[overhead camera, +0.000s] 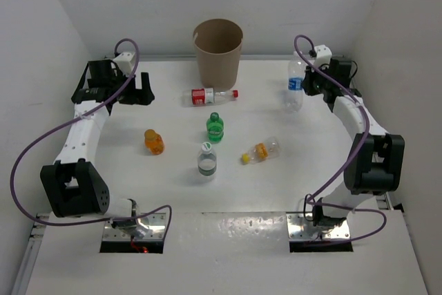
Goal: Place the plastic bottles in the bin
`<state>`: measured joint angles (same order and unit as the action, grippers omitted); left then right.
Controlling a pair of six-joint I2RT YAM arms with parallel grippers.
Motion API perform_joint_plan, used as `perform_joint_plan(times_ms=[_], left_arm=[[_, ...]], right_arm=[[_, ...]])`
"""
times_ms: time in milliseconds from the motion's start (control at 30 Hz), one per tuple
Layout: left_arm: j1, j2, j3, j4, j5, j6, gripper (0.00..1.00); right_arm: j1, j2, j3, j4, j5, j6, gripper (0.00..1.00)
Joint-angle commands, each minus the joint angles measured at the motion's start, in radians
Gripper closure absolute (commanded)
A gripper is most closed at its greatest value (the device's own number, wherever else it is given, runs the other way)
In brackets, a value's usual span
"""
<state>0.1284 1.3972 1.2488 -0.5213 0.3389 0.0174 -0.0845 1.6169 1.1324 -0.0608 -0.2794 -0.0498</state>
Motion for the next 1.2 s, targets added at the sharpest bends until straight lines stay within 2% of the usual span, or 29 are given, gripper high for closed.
perform_joint_plan(times_ms=[0,100,133,167,200,233,267,300,367,533,567,600,633,667,767,900,1167], left_arm=[[0.013,-0.012,0.046,0.015,0.048,0.026,0.0],[0.013,-0.012,0.046,0.015,0.058,0.035,0.0],[0.013,-0.012,0.046,0.015,0.058,0.035,0.0],[0.022,-0.012,0.046,0.015,0.058,0.044,0.0],[0.022,-0.012,0.046,0.015,0.058,0.044,0.0],[0.022,-0.012,0.046,0.015,0.067,0.044,0.0],[0.022,-0.012,0.046,0.015,0.068,0.044,0.0],[0.022,-0.012,0.046,0.015,0.068,0.044,0.0],[0.022,-0.012,0.046,0.015,0.068,0.044,0.0],[0.022,0.01,0.046,0.015,0.068,0.044,0.0],[0.022,0.02,0.046,0.015,0.068,0.044,0.0],[0.022,0.02,0.055,0.015,0.068,0.044,0.0],[0.022,0.02,0.055,0.015,0.068,0.044,0.0],[0.031,0.032,0.055,0.015,0.058,0.044,0.0],[0.031,0.043,0.055,0.006,0.049,0.044,0.0],[0.04,0.052,0.055,0.006,0.031,0.044,0.0],[0.04,0.043,0.037,0.006,0.022,0.044,0.0]], right_arm=[[0.025,-0.063,0.082,0.056,-0.055,-0.007,0.91],[0.034,-0.078,0.116,0.01,-0.075,-0.015,0.99],[0.032,-0.083,0.136,-0.01,-0.081,-0.016,0.97],[0.035,-0.081,0.142,-0.042,-0.081,-0.018,0.9],[0.037,-0.075,0.148,-0.057,-0.072,-0.022,0.71],[0.035,-0.039,0.185,-0.104,-0.061,-0.01,0.36],[0.037,-0.022,0.203,-0.105,-0.032,-0.004,0.28],[0.035,-0.002,0.222,-0.153,0.004,0.002,0.24],[0.031,0.073,0.33,-0.189,0.028,0.019,0.21],[0.034,0.348,0.593,-0.283,0.1,0.072,0.2],[0.035,0.374,0.697,-0.293,0.111,0.083,0.2],[0.037,0.471,0.733,-0.313,0.12,0.091,0.2],[0.032,0.503,0.772,-0.345,0.12,0.106,0.2],[0.035,0.562,0.882,-0.358,0.12,0.113,0.2],[0.037,0.687,0.999,-0.399,0.144,0.137,0.2],[0.038,0.779,1.018,-0.383,0.178,0.125,0.2],[0.04,0.847,0.983,-0.369,0.249,0.064,0.21]])
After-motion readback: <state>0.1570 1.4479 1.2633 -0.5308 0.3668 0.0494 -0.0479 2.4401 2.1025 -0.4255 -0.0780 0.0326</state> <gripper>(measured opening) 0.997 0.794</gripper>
